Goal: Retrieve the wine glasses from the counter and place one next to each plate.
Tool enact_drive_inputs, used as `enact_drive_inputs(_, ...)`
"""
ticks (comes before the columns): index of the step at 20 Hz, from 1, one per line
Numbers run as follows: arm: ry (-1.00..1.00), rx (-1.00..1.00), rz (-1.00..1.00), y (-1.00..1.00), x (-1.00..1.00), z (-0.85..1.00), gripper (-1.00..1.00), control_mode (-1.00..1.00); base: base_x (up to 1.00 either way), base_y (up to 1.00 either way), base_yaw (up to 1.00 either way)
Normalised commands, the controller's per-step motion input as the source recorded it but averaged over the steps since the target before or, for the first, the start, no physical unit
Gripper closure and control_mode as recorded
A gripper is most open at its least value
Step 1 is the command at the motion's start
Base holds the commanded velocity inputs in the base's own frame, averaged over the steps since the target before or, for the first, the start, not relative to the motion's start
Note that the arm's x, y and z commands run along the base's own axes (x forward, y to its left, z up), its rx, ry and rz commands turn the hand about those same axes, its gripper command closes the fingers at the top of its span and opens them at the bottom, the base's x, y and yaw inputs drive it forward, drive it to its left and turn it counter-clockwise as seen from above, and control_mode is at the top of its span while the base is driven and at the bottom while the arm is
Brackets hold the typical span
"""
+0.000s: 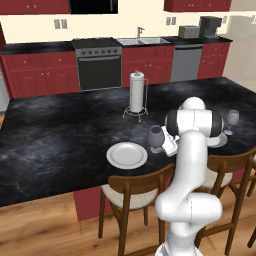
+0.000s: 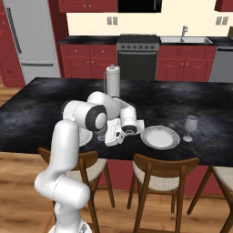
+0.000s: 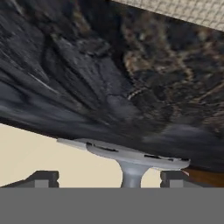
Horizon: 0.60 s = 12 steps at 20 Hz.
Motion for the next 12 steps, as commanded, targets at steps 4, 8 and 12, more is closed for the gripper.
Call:
enact_drive_inputs(4, -0.02, 0.0, 0.0, -0.03, 0.03, -0.06, -1.0, -1.0, 0.0, 0.0, 0.0)
enact_drive_inputs(8, 0.0, 0.0, 0.0, -0.04, 0.04, -0.27, -1.0, -1.0, 0.0, 0.0, 0.0)
enact_drive_inputs(12, 0.0, 0.0, 0.0, -0.2, 0.04, -0.25, -1.0, -1.0, 0.0, 0.0, 0.0)
